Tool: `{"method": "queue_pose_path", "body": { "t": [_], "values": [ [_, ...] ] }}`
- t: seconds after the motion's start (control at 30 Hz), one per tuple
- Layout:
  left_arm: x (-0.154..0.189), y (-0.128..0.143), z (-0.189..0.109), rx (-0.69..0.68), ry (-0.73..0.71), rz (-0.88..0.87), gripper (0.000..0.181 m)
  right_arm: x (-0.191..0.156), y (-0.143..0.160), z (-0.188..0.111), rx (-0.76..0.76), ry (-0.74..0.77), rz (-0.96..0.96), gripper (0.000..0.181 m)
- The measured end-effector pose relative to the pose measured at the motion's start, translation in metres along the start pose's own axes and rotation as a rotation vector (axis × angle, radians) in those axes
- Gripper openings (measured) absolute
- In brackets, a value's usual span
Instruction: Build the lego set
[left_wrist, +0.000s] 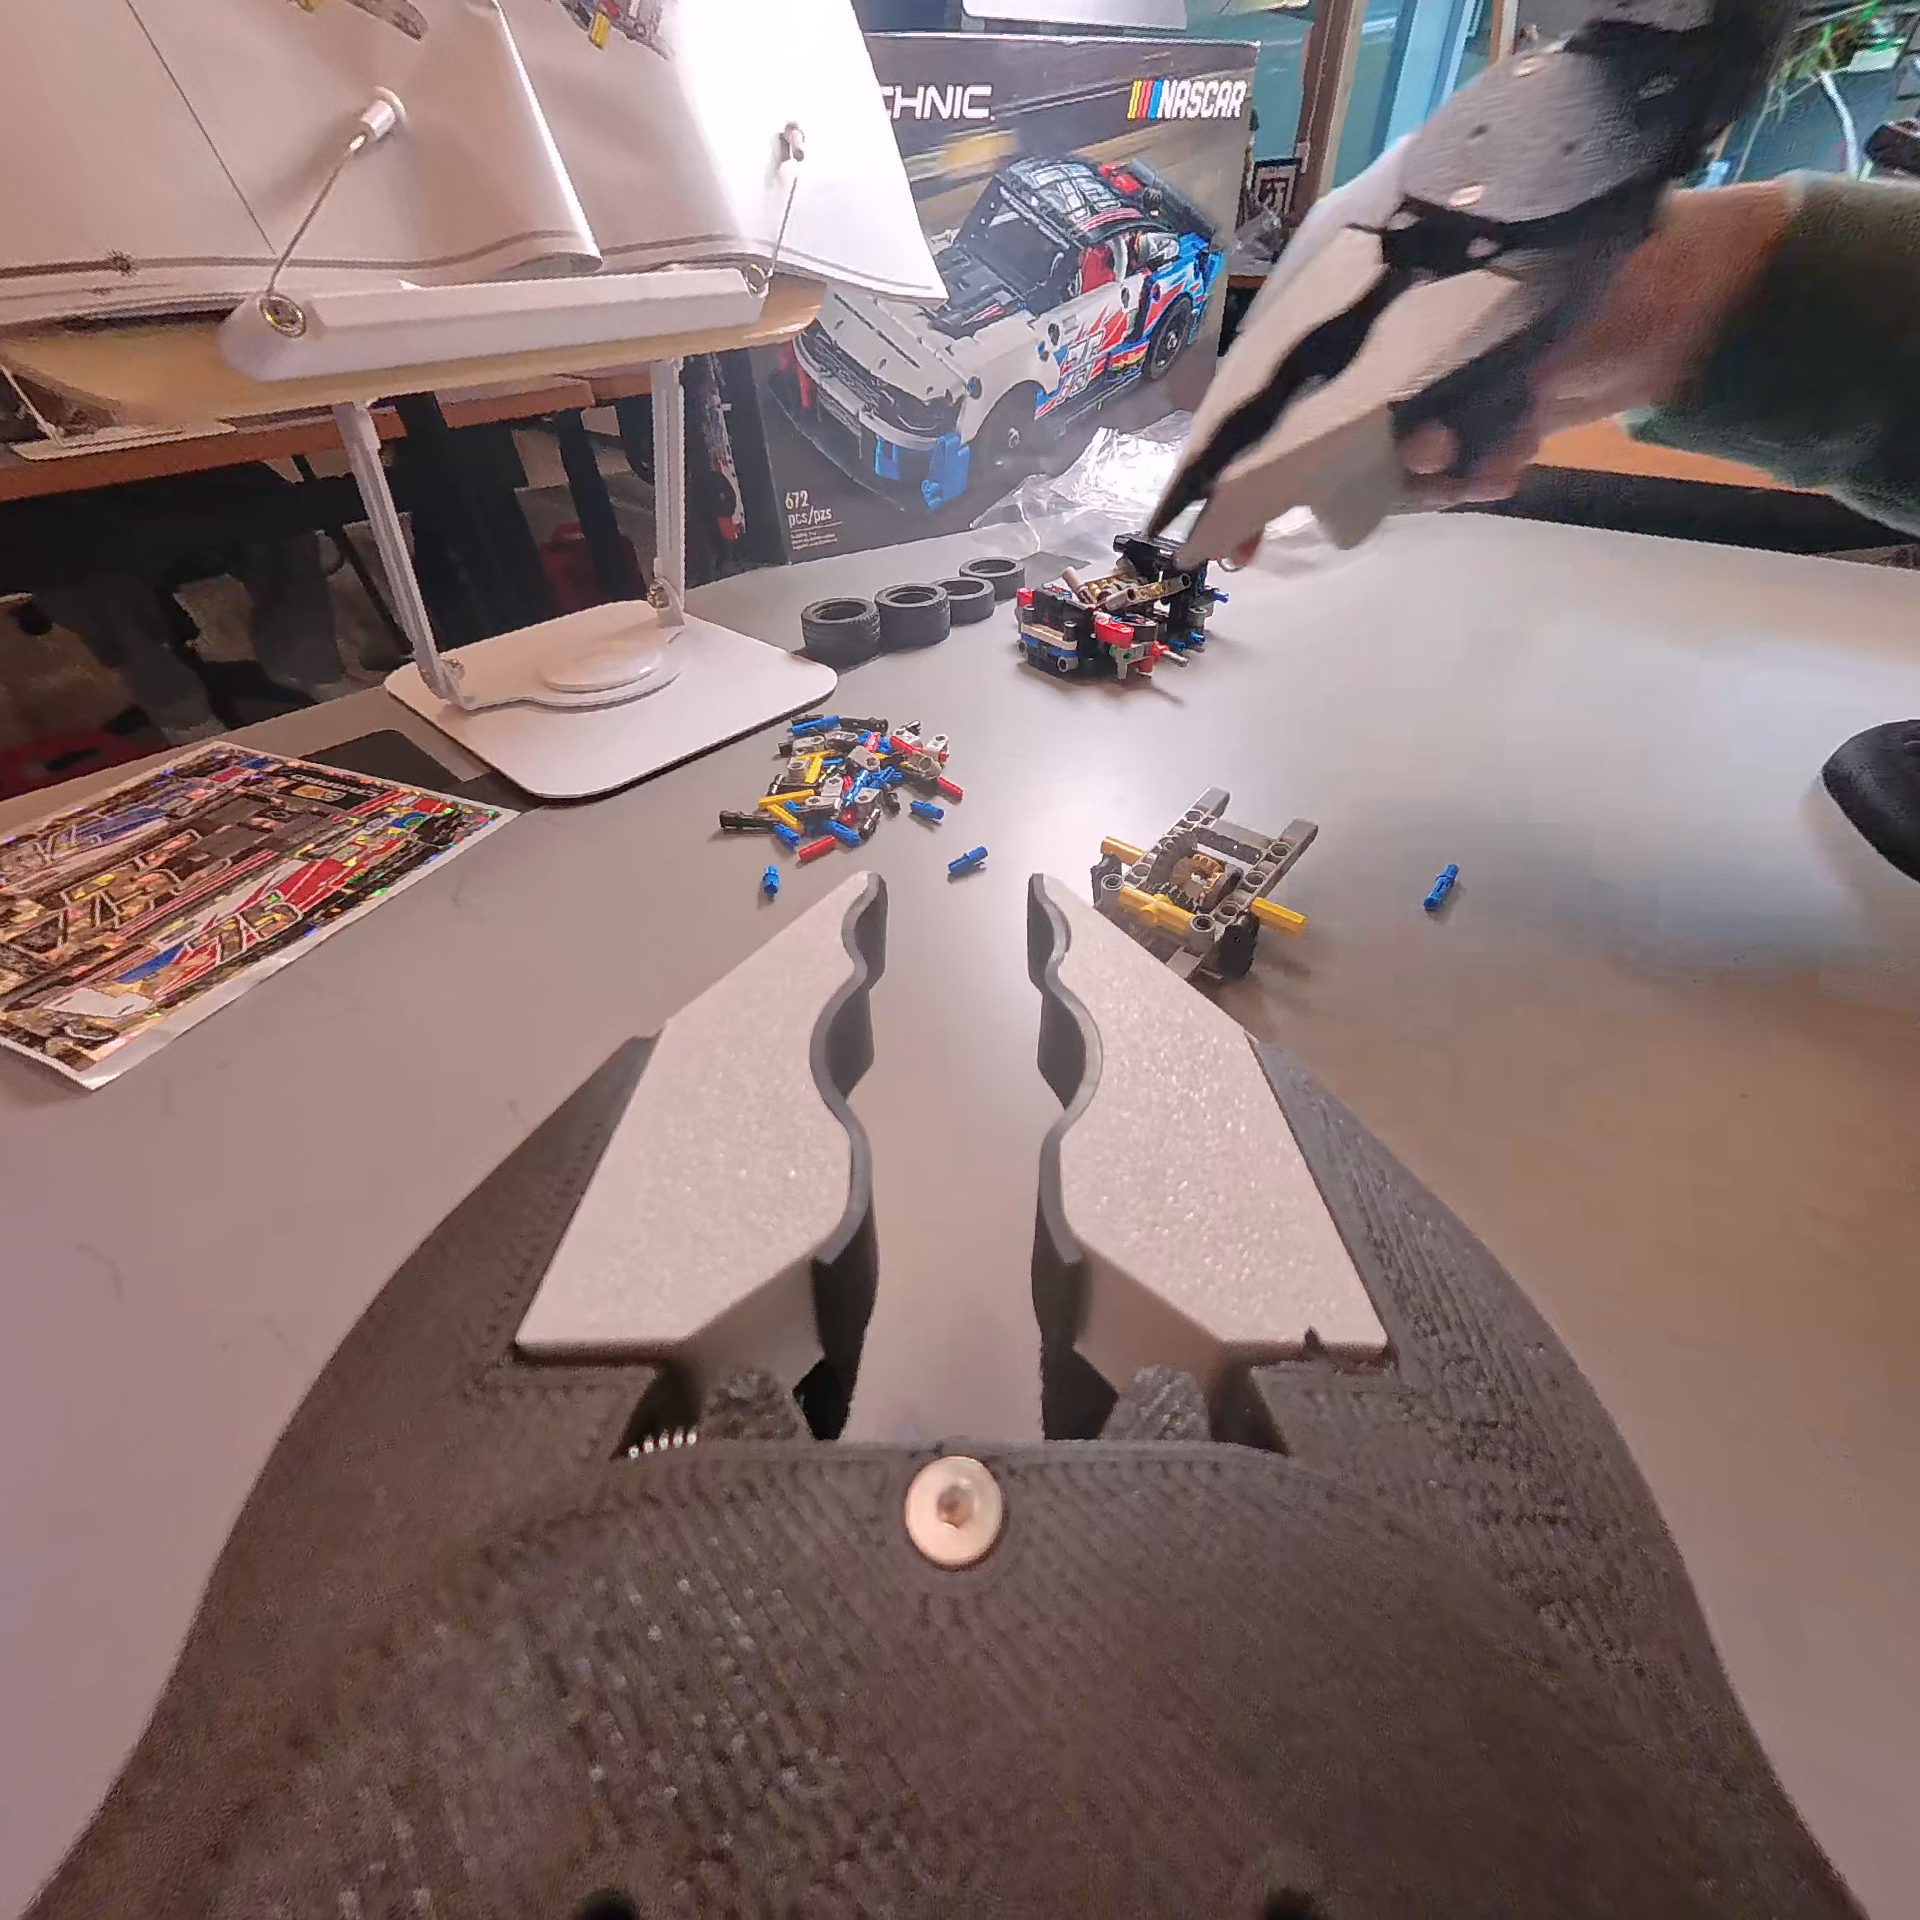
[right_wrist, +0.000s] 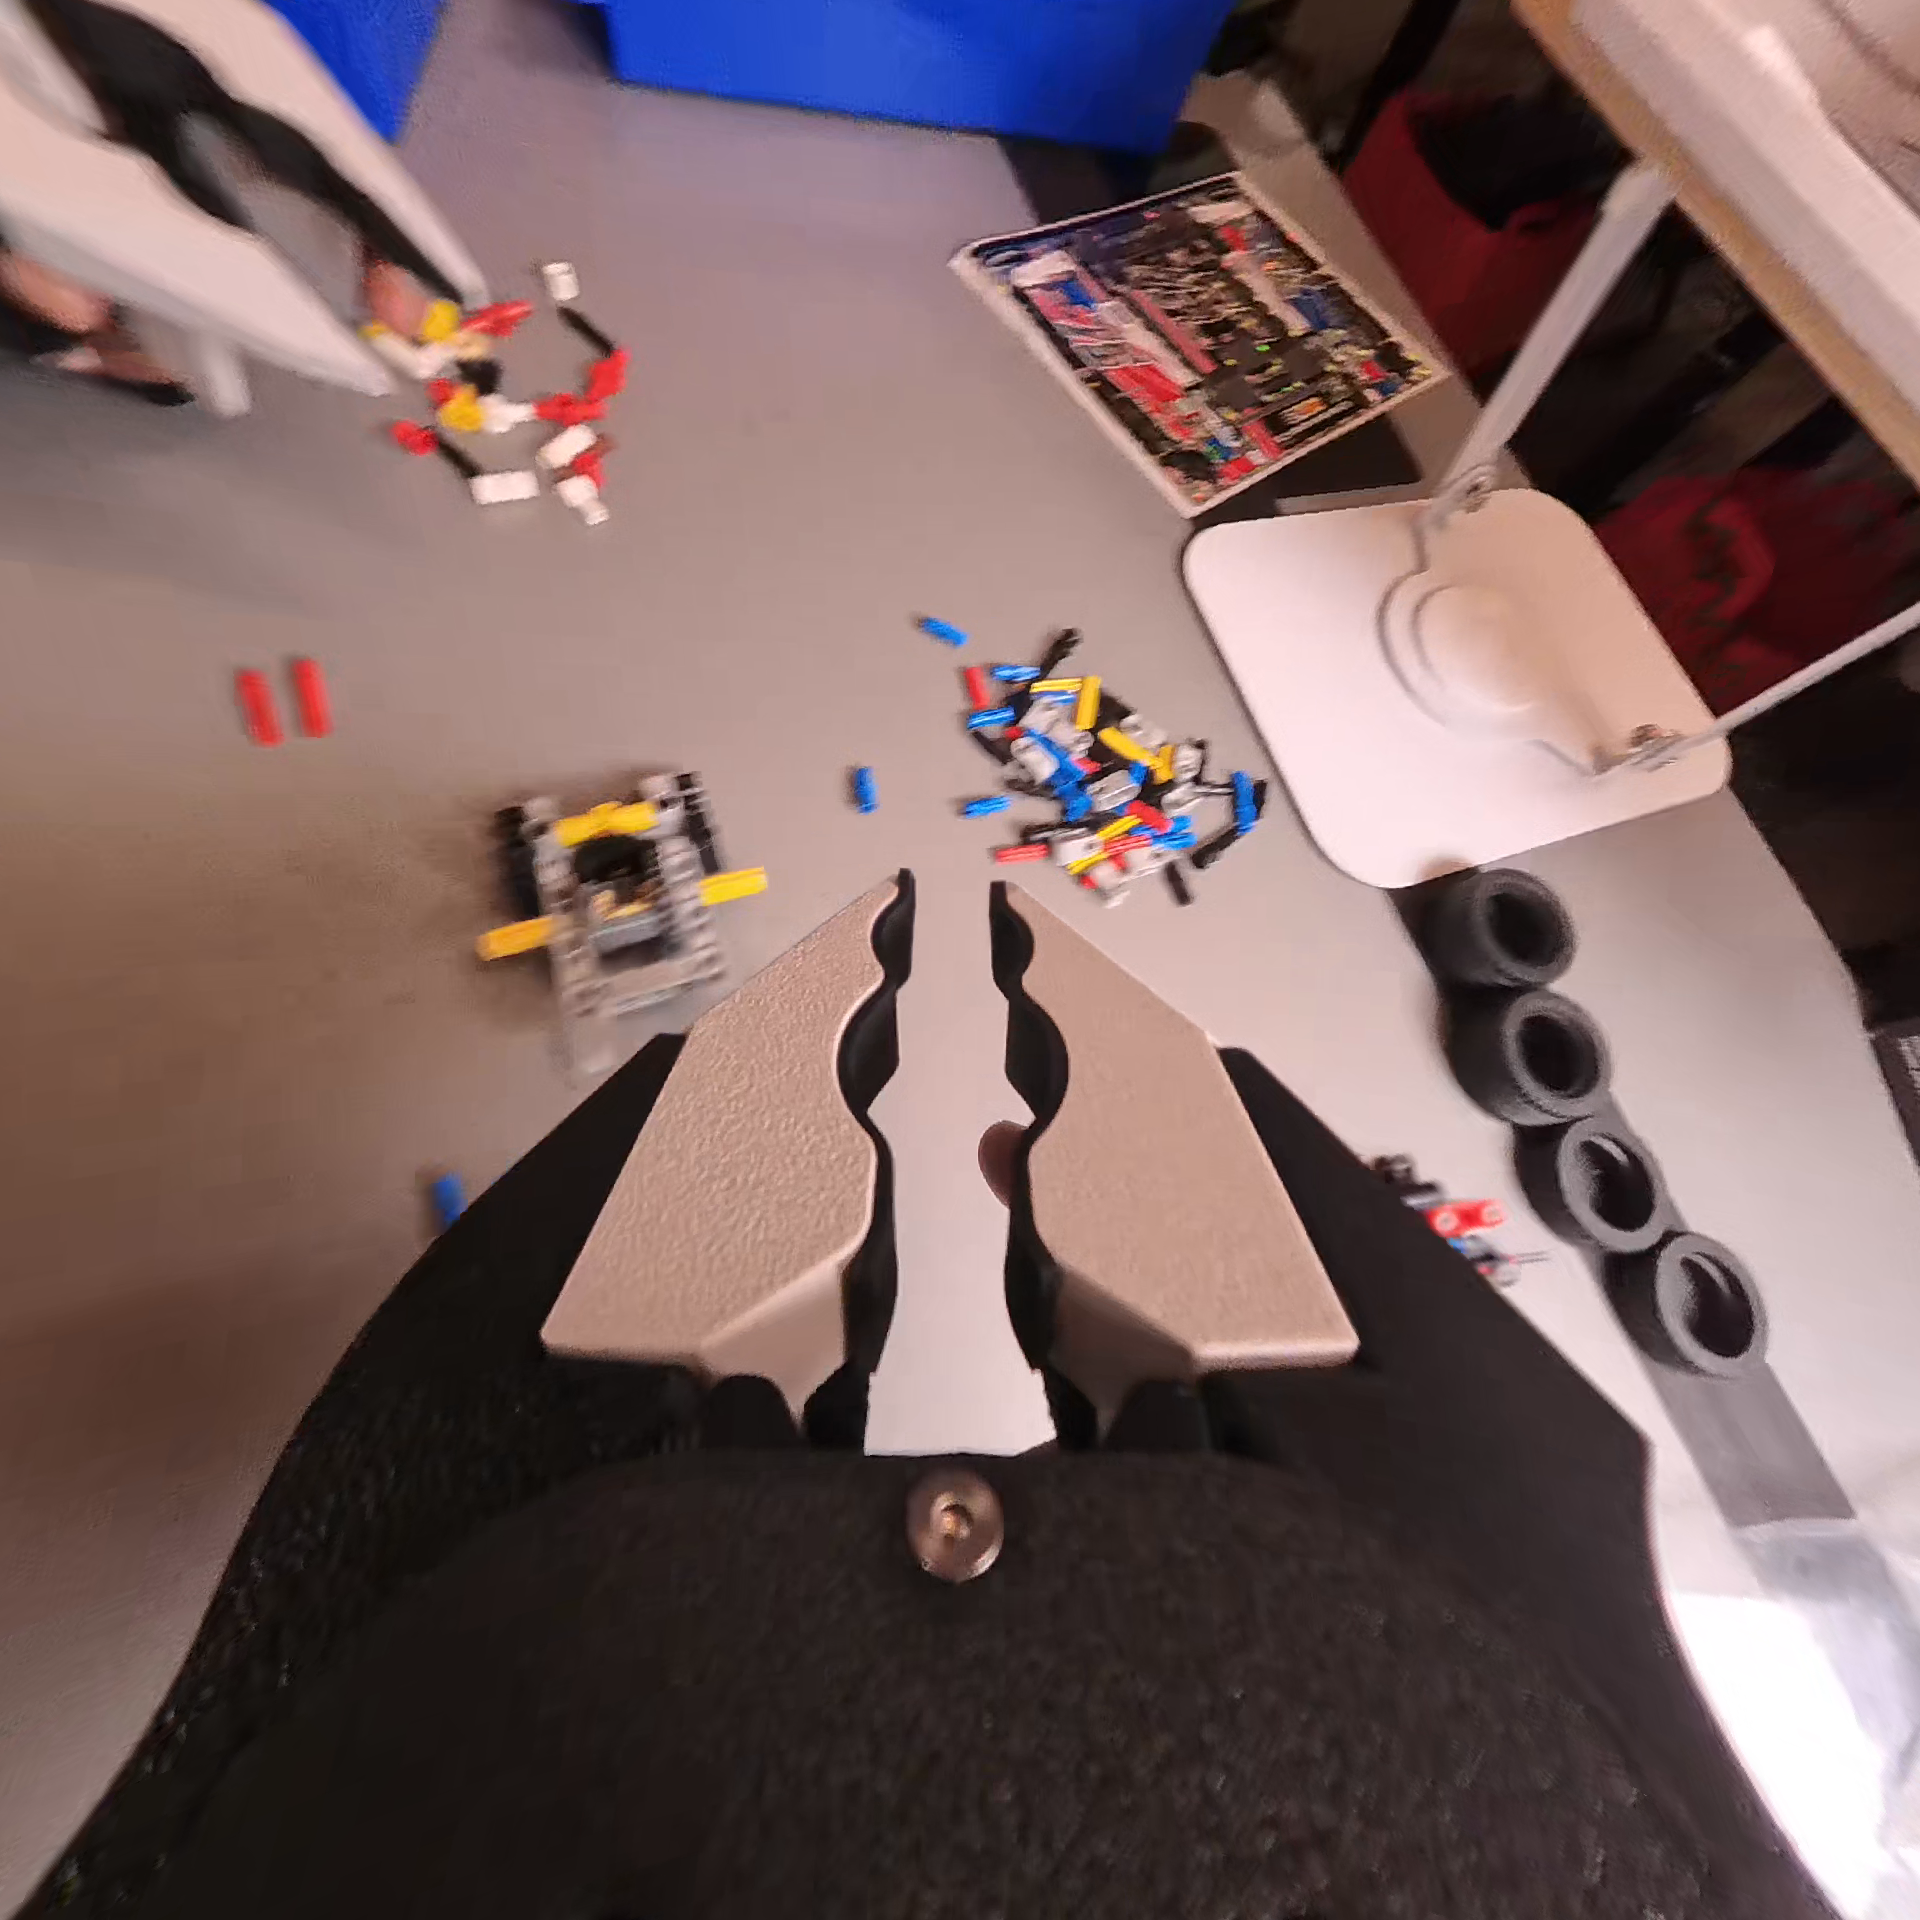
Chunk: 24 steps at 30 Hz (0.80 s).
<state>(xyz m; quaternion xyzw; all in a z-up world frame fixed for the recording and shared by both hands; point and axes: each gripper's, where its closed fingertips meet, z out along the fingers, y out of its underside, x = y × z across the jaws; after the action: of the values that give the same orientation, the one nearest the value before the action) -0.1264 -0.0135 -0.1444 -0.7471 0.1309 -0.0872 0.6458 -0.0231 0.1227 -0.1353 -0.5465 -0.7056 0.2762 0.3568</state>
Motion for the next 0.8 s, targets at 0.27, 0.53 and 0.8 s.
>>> {"method": "queue_pose_path", "body": {
  "t": [0.27, 0.53, 0.8],
  "values": [
    [-0.004, 0.003, 0.001, -0.001, -0.003, -0.001, 0.024, 0.061, 0.009, 0.072, -0.044, 0.029, 0.078, 0.000],
    [-0.002, 0.003, 0.003, -0.004, 0.016, 0.000, 0.024, 0.067, 0.046, 0.108, -0.286, -0.084, -0.038, 0.012],
    [-0.004, 0.004, 0.003, -0.005, 0.024, -0.026, 0.024, 0.076, 0.039, 0.119, -0.323, -0.132, -0.048, 0.009]
  ]
}}
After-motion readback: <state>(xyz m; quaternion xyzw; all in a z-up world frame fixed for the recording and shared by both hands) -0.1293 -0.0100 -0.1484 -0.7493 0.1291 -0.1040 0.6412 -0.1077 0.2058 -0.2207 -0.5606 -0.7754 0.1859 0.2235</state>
